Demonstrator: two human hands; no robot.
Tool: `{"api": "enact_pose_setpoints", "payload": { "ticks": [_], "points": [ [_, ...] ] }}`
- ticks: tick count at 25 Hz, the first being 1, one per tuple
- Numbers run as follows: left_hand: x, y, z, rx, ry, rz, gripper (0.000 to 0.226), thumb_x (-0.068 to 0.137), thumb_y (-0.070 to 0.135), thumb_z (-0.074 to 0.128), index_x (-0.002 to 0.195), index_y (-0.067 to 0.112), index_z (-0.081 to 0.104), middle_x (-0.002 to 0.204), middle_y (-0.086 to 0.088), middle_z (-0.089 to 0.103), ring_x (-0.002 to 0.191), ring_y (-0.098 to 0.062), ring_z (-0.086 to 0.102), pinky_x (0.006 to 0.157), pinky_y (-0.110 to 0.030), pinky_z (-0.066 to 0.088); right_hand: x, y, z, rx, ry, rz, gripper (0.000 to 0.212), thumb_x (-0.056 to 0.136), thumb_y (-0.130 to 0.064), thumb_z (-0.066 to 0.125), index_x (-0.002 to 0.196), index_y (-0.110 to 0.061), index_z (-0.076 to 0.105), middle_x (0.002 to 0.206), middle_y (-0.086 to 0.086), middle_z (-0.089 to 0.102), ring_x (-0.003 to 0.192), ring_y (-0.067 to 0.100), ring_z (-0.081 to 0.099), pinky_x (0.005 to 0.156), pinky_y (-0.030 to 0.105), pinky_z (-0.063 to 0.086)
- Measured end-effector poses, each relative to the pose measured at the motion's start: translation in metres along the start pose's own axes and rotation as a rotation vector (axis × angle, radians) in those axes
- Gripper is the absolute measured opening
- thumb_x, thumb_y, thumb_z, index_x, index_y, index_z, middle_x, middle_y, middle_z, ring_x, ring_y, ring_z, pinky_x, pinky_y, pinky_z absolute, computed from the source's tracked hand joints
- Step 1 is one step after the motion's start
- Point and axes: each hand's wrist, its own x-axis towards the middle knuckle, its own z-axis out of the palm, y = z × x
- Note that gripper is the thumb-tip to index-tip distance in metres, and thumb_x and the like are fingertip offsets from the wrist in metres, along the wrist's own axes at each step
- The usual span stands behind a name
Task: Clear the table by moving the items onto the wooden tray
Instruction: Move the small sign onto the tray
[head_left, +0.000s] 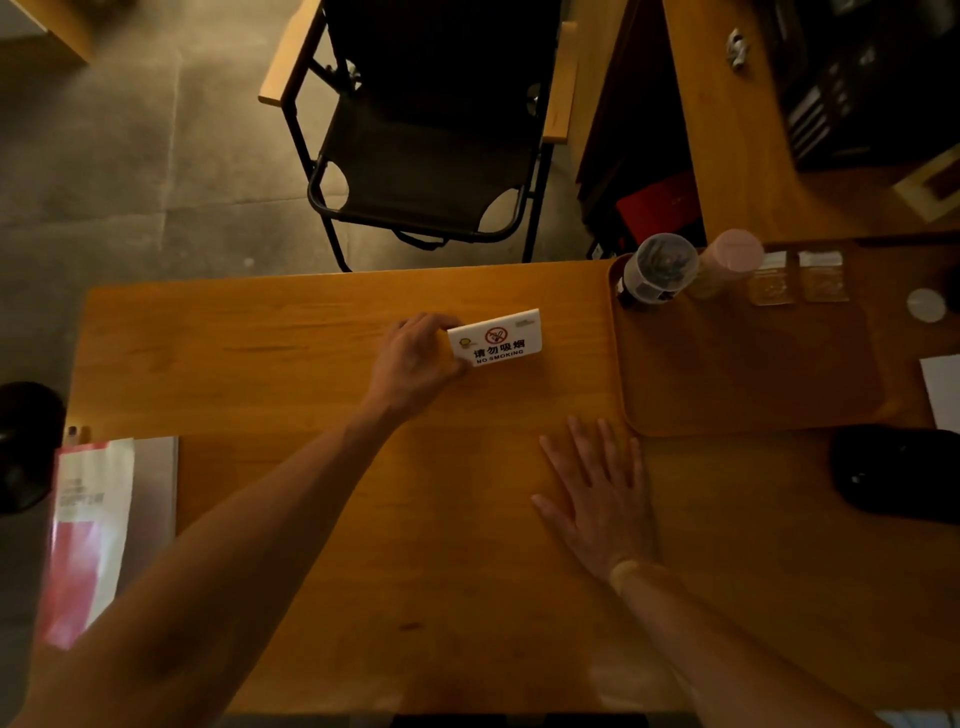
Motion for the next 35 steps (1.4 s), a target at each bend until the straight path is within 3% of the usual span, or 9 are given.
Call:
{"api": "enact_pose_setpoints", "payload": {
  "ticks": [8,13,16,20,24,35],
  "points": [
    [-0.017,0.036,0.037,-0.075,-0.061,0.097,0.041,0.076,0.028,0.076,0.112,0.032,0.057,0.116,0.015,0.054,0.119,-0.013,0.042,0.085,-0.025,0.039,-0.029,0.024,0.003,0.015,0.033,0.014,0.065,0.093,-0.066,0.024,0.153,-0.041,0.017,0.165,-0.005,0.009,0.151,0.026,0.007,0.115,0.059,0.011],
    [-0.011,0.068,0.059,-0.054,-0.104,0.154,0.043,0.076,0.028,0.076,0.114,0.032,0.057,0.117,0.017,0.054,0.122,-0.014,0.041,0.093,-0.036,0.040,-0.045,0.040,0.007,0.044,0.058,0.121,0.065,0.093,-0.069,0.021,0.152,-0.043,0.019,0.164,-0.006,0.011,0.150,0.026,0.011,0.116,0.060,0.010],
    [-0.006,0.083,0.071,-0.049,-0.115,0.183,0.043,0.076,0.028,0.077,0.114,0.031,0.058,0.118,0.014,0.057,0.121,-0.015,0.041,0.092,-0.038,0.043,-0.052,0.048,0.008,0.064,0.083,0.274,0.067,0.091,-0.072,0.021,0.152,-0.045,0.014,0.164,-0.007,0.012,0.150,0.026,0.011,0.117,0.060,0.007],
    [0.001,0.100,0.089,-0.049,-0.137,0.202,0.045,0.074,0.030,0.077,0.112,0.039,0.055,0.112,0.023,0.050,0.118,-0.009,0.038,0.092,-0.039,0.043,-0.054,0.051,0.012,0.120,0.127,0.471,0.070,0.089,-0.075,0.023,0.152,-0.047,0.010,0.163,-0.010,0.006,0.151,0.026,0.008,0.118,0.061,0.001],
    [0.008,0.110,0.103,-0.038,-0.164,0.219,0.046,0.074,0.033,0.076,0.112,0.045,0.052,0.112,0.025,0.049,0.120,-0.014,0.040,0.092,-0.043,0.044,-0.051,0.051,0.017,0.124,0.132,0.506,0.074,0.087,-0.078,0.021,0.153,-0.045,0.009,0.164,-0.007,0.011,0.150,0.027,0.011,0.118,0.059,0.001],
    [0.017,0.125,0.128,0.045,-0.130,0.269,0.047,0.075,0.033,0.078,0.118,0.027,0.059,0.121,0.005,0.062,0.126,-0.024,0.039,0.097,-0.051,0.043,-0.049,0.051,0.022,0.130,0.171,0.524,0.078,0.086,-0.077,0.024,0.154,-0.040,0.013,0.165,-0.002,0.013,0.151,0.026,0.011,0.118,0.061,0.009]
  ]
}}
